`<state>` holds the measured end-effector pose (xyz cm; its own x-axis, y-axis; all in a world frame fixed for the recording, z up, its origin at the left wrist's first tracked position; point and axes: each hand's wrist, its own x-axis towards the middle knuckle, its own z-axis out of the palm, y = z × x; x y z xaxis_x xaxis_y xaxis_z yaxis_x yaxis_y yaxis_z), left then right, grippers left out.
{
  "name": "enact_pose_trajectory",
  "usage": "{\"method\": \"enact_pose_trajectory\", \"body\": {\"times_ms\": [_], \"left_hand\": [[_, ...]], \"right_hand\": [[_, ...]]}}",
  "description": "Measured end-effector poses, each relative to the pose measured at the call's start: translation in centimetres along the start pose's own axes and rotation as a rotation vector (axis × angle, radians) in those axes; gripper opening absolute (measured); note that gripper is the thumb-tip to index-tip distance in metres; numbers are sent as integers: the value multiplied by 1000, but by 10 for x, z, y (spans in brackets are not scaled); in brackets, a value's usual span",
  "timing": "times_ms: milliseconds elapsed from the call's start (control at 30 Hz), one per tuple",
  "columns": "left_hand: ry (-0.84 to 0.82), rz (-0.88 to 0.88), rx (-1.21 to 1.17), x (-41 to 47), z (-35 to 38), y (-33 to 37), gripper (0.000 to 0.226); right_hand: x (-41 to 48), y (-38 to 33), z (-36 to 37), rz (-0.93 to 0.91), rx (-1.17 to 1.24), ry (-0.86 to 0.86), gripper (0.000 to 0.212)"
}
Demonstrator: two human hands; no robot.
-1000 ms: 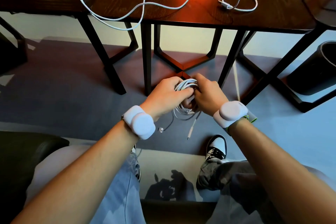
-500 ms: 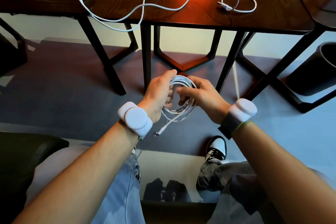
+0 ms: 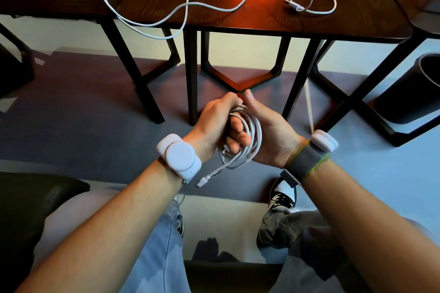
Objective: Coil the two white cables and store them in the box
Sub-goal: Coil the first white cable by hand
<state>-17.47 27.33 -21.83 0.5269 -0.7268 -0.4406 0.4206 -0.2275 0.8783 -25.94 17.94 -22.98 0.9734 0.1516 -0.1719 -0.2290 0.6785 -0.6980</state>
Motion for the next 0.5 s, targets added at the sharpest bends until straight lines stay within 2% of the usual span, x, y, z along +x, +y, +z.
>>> {"method": "enact_pose_trajectory", "body": {"times_ms": [167, 300, 400, 500], "left_hand": [[-12, -44, -112, -2, -4, 5, 53], [33, -38, -49, -2, -4, 4, 47], [212, 219, 188, 9, -8, 0, 37], [414, 451, 547, 19, -17, -4, 44]], "right_hand": [[0, 7, 9, -44, 216, -57, 42], [-1, 2, 15, 10, 245, -87, 41], [-2, -5, 12, 50, 201, -36, 46], [-3, -12, 7, 73, 162, 40, 50]]}}
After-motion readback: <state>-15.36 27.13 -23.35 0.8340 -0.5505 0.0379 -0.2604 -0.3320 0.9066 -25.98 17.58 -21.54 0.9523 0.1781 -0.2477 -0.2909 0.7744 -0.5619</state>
